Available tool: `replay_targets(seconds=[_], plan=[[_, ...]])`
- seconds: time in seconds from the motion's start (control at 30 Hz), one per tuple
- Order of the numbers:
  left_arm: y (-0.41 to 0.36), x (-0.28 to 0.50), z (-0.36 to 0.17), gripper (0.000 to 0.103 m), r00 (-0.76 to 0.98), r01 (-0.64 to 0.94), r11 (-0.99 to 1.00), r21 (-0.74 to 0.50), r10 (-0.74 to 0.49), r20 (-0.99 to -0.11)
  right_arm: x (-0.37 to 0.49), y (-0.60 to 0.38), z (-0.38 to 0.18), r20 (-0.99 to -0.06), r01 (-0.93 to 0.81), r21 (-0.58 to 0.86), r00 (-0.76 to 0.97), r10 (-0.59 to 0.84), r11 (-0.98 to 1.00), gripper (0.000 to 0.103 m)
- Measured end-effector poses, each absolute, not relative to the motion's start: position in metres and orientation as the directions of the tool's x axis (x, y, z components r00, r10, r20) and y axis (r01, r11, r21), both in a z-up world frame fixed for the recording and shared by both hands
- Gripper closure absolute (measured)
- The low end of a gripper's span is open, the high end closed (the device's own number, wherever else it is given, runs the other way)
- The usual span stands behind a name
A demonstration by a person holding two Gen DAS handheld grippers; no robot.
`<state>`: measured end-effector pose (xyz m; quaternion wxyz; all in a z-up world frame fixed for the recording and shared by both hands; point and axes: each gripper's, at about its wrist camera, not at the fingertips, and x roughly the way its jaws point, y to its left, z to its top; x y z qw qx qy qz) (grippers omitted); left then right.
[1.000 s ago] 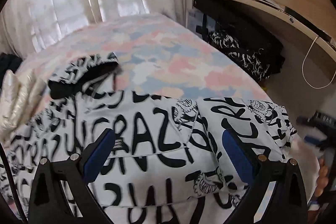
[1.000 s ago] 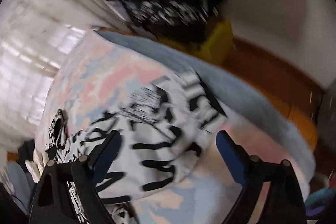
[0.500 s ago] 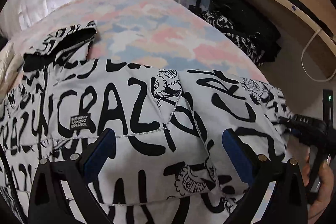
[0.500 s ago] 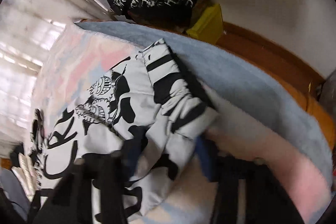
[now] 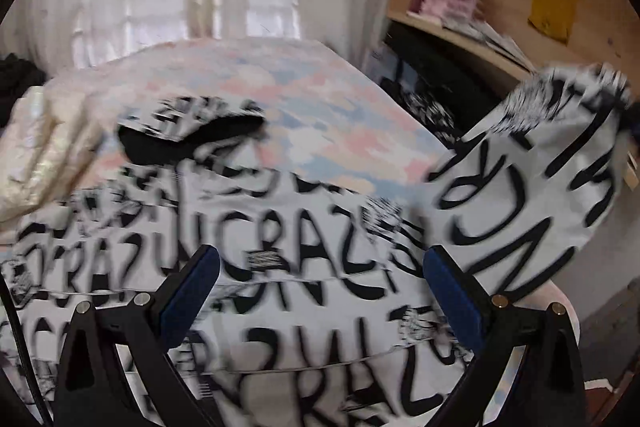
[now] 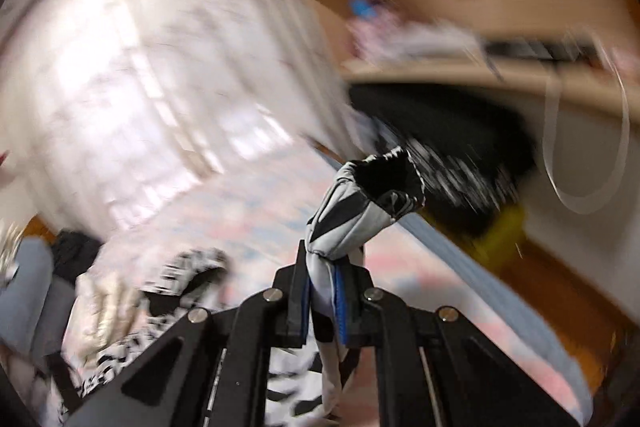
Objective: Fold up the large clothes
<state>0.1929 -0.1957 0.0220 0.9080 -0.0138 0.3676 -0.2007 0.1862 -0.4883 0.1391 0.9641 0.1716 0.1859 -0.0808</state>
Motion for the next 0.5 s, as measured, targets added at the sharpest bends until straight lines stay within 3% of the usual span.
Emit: replay_targets(seconds=[0.1,0.23,0.43,0.5], plan=[[-0.164,0.19,0.037,0.002,0.658,0.337,0.925,-0.177,-0.366,-0.659,0.191,-0.428,0.177,-0.335,0.121,0.215,0.941,-0.043,0.969,0.093],[-0.119,0.183,0.048,0.002,0.677,0.303,0.93,-0.209,-0.364,-0.64,0.208,-0.352,0.188,-0.364,0.019,0.094,0.931,0.016,0.995,0.093],[-0.061,0.181,0.02,0.002,0.672,0.223,0.947,-0.233,-0.322,-0.667,0.239,-0.264,0.12,-0.523,-0.093,0.023,0.848,0.091,0.995,0.09],[-0.043,0.181,0.001,0.002,0.651,0.19,0.951,-0.245,-0.309,-0.693,0.249,-0.239,0.084,-0.594,-0.134,0.028,0.795,0.124,0.991,0.083]])
